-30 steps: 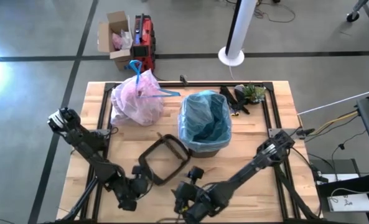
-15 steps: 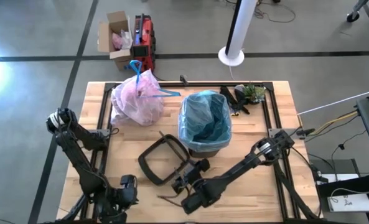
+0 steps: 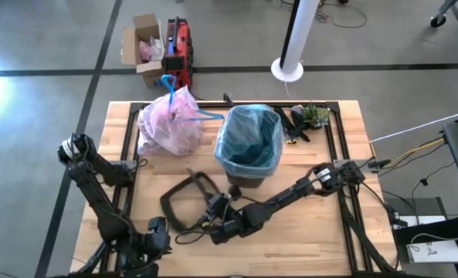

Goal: Place trash/remove bag and relplace
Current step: Close the trash bin

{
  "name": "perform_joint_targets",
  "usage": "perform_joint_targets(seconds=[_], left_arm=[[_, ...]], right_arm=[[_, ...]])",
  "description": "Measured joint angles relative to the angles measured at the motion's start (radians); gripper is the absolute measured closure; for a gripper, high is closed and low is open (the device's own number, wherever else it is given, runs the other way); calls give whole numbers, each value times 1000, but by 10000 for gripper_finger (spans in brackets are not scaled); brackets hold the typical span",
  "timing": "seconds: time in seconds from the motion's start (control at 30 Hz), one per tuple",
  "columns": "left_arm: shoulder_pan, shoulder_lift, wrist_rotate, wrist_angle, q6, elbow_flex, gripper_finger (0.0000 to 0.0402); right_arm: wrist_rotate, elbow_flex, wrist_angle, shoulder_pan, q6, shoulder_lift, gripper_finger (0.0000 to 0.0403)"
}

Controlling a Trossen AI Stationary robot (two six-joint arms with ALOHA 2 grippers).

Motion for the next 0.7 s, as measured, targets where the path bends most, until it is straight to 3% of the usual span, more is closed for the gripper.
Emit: perform_joint_targets(seconds=[0.1, 0.27, 0.4, 0.57, 0.7], left_arm=[[-4, -8, -1, -22, -48, 11, 373], [-37, -23, -1, -91, -137, 52, 373], [-82, -61, -14, -274, -272, 158, 373], [-162, -132, -138, -476, -412, 397, 373], [-233, -168, -375, -510, -375, 587, 373]], right_arm=[[-68, 0, 62, -12, -70, 0, 385], [-103, 50, 61, -12, -200, -1, 397], [-143, 158, 57, -8, -412, -26, 400], [-182, 348, -15, -8, -542, -63, 402], [-217, 557, -175, -9, -631, -90, 402]])
